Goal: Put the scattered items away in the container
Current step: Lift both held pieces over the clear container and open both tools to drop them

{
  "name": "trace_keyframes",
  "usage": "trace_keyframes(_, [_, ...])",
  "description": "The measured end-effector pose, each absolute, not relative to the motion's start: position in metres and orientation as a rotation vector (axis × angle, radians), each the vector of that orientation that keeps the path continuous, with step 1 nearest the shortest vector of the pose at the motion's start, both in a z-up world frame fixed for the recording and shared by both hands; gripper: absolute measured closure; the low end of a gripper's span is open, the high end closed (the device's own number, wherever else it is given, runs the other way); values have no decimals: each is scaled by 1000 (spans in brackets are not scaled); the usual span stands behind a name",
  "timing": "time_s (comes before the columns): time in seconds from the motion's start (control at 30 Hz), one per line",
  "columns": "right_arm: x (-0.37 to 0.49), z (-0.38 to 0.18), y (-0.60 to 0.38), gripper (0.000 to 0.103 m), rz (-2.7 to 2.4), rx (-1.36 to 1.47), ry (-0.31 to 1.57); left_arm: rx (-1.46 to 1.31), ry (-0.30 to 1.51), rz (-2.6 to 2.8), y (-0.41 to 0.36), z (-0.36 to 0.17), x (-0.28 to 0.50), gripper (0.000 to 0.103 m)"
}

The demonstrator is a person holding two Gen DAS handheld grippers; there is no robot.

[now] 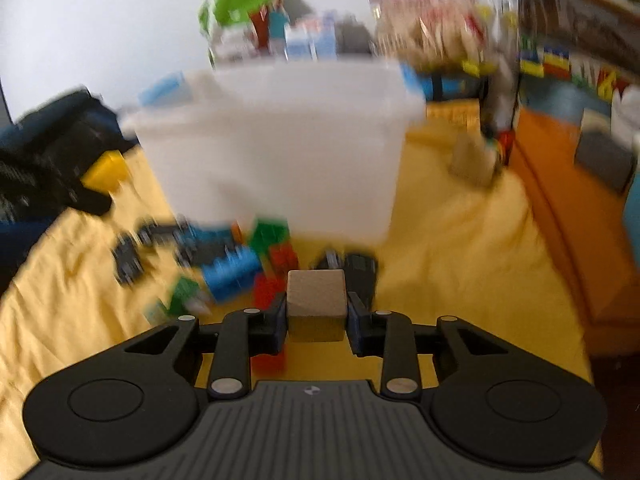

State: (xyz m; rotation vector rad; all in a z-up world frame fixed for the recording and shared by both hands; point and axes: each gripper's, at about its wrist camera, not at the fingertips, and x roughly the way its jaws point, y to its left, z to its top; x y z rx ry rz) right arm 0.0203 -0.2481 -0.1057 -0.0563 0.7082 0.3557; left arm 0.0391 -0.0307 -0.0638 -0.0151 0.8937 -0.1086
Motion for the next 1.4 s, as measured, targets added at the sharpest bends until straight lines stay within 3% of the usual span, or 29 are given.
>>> trace_keyframes(0.33, [64, -16, -233, 70, 405, -10, 552, -21, 834, -59, -24, -2, 78, 76])
trace_keyframes(0.67, [130, -32, -214, 70, 405, -50, 601, -29, 872, -12, -31, -16, 142, 76])
trace_keyframes(1.07, [152, -52, -211, 70, 382, -87, 671, -15, 932, -6, -35, -38, 169, 76])
trace_keyframes(1.1, [153, -52, -210, 69, 383, -86, 677, -21, 940, -3, -34, -39, 171, 67])
trace_keyframes(1.13, [154, -52, -209, 61, 382, -91, 684, -25, 961, -1, -32, -42, 175, 46])
trace_keyframes(1.17, [155, -52, -208, 48, 374, -100, 690, -31, 983, -4, -31, -46, 178, 44])
trace_keyframes(1.2, [156, -52, -207, 23, 367, -108, 694, -39, 995, -11, -30, -49, 180, 43])
trace_keyframes(1.23, [156, -51, -206, 17, 366, -112, 684, -36, 1004, -16, -30, -52, 181, 43])
trace_keyframes(1.4, [150, -45, -208, 17, 372, -110, 661, 21, 956, -22, -37, -44, 171, 43])
